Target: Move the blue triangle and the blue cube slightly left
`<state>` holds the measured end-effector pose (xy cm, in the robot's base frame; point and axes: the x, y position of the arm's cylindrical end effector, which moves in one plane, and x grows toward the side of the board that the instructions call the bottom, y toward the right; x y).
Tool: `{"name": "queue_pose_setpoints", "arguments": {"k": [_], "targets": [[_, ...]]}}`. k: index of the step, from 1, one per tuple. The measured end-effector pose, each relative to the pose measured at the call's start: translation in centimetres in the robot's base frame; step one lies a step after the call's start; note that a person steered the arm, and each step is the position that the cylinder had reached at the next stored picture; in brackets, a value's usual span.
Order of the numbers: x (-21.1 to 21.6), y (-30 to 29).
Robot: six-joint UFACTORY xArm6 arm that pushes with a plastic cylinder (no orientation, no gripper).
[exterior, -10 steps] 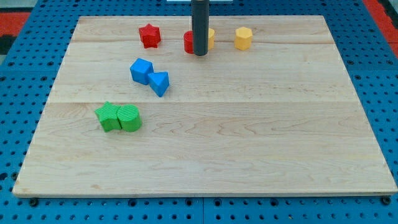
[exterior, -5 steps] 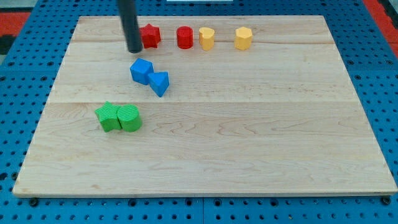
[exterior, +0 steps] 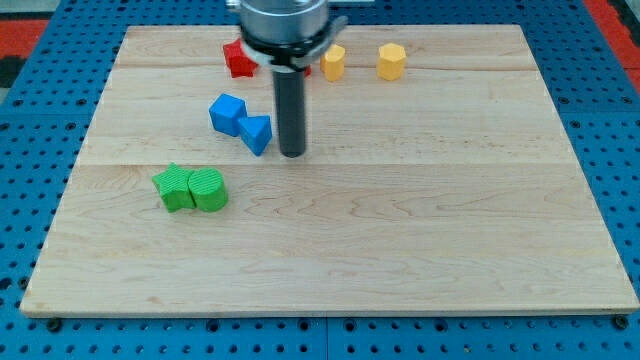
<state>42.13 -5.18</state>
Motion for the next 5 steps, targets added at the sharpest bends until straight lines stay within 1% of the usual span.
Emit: {"name": "queue_pose_setpoints", "arguments": {"k": [1, 3, 4, 5], "targets": [[-4.1, -4.6], [-6.1, -10.7], [-8.9, -12.4], [-9.2, -14.8]]}}
